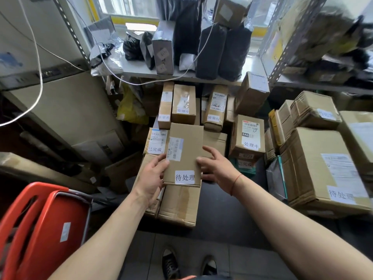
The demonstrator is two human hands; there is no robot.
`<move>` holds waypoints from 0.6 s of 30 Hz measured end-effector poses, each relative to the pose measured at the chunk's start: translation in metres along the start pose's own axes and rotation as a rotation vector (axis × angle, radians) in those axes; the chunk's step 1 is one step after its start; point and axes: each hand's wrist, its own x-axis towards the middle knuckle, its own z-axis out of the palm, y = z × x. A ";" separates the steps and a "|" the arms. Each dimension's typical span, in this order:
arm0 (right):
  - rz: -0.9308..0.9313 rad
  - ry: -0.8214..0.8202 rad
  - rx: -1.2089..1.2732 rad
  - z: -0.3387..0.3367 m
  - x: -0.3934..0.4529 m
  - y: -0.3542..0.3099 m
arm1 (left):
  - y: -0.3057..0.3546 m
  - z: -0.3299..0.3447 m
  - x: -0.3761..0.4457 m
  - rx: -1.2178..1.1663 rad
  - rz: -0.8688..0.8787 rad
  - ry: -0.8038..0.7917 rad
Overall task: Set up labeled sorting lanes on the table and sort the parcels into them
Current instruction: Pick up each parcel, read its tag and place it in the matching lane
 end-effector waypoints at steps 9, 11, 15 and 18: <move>0.000 0.098 -0.167 -0.003 -0.016 -0.017 | 0.024 0.001 0.021 0.252 0.047 -0.035; 0.023 0.123 -0.184 -0.010 -0.020 -0.023 | 0.032 0.009 0.024 0.267 0.041 -0.070; 0.040 0.143 -0.182 -0.033 -0.031 -0.043 | 0.047 0.033 0.020 0.275 0.067 -0.157; 0.018 0.152 -0.256 -0.056 -0.045 -0.063 | 0.055 0.054 0.015 0.264 0.058 -0.209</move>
